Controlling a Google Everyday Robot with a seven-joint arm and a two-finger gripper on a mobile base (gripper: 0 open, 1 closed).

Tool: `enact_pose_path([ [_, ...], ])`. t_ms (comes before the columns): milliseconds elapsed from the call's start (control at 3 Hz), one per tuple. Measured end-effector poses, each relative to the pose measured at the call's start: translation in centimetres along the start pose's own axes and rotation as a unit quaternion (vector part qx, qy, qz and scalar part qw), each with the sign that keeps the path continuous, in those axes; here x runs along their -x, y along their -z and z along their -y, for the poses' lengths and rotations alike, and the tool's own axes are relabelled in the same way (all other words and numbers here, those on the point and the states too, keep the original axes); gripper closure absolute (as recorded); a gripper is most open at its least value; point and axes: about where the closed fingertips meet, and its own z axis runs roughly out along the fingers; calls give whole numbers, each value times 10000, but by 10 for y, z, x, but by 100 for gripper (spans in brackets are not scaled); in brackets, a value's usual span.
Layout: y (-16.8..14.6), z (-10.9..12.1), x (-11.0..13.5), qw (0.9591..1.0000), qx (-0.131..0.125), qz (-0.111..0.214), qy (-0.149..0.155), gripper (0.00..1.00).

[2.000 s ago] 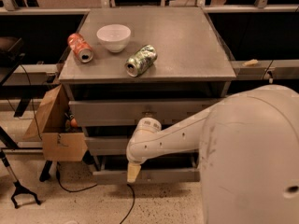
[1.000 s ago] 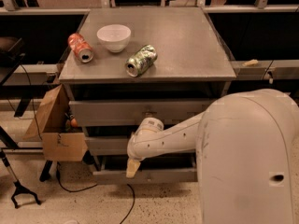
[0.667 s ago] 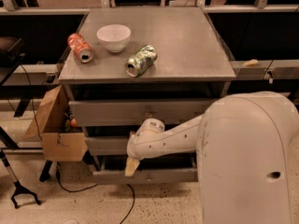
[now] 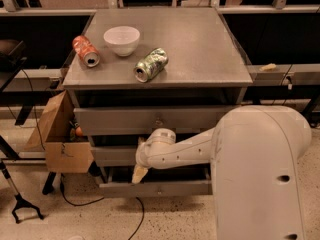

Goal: Open middle drawer

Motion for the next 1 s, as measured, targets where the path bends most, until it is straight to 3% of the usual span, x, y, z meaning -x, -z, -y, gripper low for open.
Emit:
enact_pose_path([
  [333, -17, 9, -2, 9998, -169, 33, -63, 0],
  [667, -40, 6, -4, 9998, -147, -9, -111, 0],
  [1000, -58, -2, -6, 9999, -19, -62, -141, 27],
])
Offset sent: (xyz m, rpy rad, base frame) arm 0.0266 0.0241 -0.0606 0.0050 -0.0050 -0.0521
